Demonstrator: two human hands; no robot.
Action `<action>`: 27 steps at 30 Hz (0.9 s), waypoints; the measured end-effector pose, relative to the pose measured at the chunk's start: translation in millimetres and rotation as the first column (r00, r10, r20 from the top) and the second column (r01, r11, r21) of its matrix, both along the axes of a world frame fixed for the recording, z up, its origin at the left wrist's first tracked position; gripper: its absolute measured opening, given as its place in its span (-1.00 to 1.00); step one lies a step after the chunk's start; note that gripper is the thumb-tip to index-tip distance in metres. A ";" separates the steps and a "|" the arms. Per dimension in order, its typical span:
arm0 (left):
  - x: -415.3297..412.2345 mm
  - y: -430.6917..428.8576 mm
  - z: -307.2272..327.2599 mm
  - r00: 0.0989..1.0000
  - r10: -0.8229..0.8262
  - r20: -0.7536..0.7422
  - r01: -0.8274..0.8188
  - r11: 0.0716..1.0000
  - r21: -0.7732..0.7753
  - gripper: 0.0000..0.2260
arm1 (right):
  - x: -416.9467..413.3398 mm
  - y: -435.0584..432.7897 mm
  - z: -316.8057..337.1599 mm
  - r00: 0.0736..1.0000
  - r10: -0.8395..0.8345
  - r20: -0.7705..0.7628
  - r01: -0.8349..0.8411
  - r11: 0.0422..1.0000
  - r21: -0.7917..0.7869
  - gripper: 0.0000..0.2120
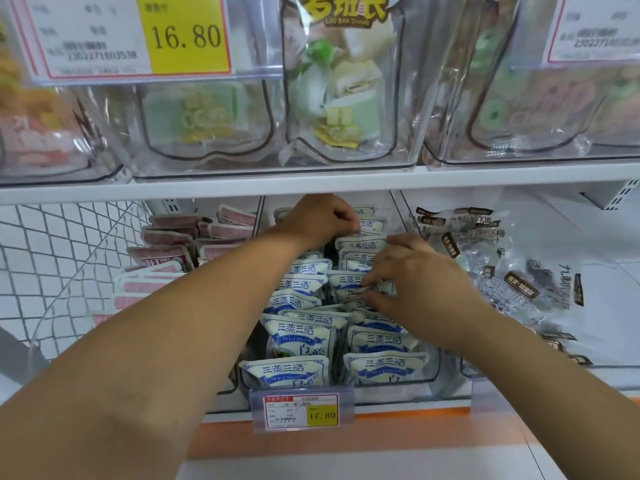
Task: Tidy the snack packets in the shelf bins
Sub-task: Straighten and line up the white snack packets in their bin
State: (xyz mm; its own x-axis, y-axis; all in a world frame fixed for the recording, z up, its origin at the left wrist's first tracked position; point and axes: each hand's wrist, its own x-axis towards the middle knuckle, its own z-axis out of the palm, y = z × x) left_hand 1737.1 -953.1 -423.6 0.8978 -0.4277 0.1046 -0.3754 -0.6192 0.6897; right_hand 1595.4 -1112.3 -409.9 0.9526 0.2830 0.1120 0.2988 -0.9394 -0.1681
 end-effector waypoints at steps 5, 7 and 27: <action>3.2 39.9 18.9 0.998 -0.054 -0.031 0.056 0.996 0.073 -0.88 | 4.1 -6.6 5.4 0.998 0.028 -0.051 -0.020 0.990 0.136 -0.66; 0.2 55.5 30.0 0.996 -0.058 -0.068 0.072 0.968 0.239 -0.86 | 13.5 -7.0 12.7 1.000 0.016 0.003 -0.016 0.996 0.086 -0.69; -82.7 97.1 27.6 0.958 -0.155 0.240 0.024 0.880 0.475 -0.77 | 102.4 68.8 8.3 0.946 0.154 -0.284 -0.100 0.976 0.194 -0.87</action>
State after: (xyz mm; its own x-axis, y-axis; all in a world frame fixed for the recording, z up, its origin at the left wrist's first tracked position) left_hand 1654.4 -856.1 -396.0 0.8206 -0.5626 0.1003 -0.5705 -0.7966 0.1997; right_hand 1697.9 -1043.5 -401.6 0.9075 0.4053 -0.1101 0.3256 -0.8445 -0.4252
